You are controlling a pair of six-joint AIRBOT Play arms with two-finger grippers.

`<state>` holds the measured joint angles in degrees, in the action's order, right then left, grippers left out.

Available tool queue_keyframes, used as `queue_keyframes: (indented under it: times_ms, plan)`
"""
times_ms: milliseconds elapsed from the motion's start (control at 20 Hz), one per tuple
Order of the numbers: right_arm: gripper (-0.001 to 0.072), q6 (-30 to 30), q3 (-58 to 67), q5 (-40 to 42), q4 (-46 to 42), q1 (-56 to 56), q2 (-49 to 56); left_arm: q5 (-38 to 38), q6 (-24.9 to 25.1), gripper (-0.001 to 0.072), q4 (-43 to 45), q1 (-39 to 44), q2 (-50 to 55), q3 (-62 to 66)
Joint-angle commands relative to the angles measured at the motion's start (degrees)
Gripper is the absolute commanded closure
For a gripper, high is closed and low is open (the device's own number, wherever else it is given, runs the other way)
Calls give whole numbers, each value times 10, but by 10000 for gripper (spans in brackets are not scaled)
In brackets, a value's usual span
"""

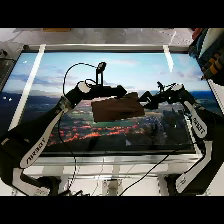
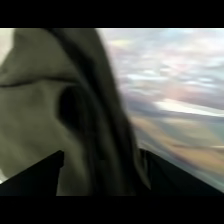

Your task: Fold the clothes and pants, and hang the long-sleeved shirts on hangers.

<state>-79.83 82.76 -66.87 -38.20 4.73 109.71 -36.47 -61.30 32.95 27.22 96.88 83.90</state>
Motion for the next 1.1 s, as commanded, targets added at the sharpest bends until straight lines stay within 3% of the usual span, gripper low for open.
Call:
queue_keyframes:
  times_ms: [0, 300, 350, 450, 500, 650, 700, 800, 850, 1050]
  plan:
    - [119, 0, 0, 20, 22, -31, 5, -5, 0, 2, 0, -2, 0, 0]
    - [147, 0, 0, 42, 2, -92, 5, -5, 0, 12, 23, -2, 0, 0]
    - [258, 0, 0, 51, -3, -102, 5, -5, 0, 12, 47, -2, 0, 0]
    - [572, 0, 0, 73, -10, -119, 5, -5, 0, 13, 94, -3, 0, 0]
    - [696, 0, 1, 87, -10, -125, 5, -5, 0, 31, 115, -6, 0, 0]
    - [694, 1, 15, 91, -13, -119, -5, -12, 0, 229, 136, -25, -5, 0]
    - [694, 2, 22, 90, -18, -109, -15, -17, 0, 328, 136, -37, -13, 0]
    - [694, 2, 31, 94, -42, -77, -47, -26, 0, 633, 162, -62, -40, 0]
    - [694, 2, 33, 96, -57, -54, -68, -27, 0, 694, 190, -75, -58, 0]
    - [694, -3, 33, 78, -122, 68, -153, -34, 0, 695, 375, -113, -152, 0]
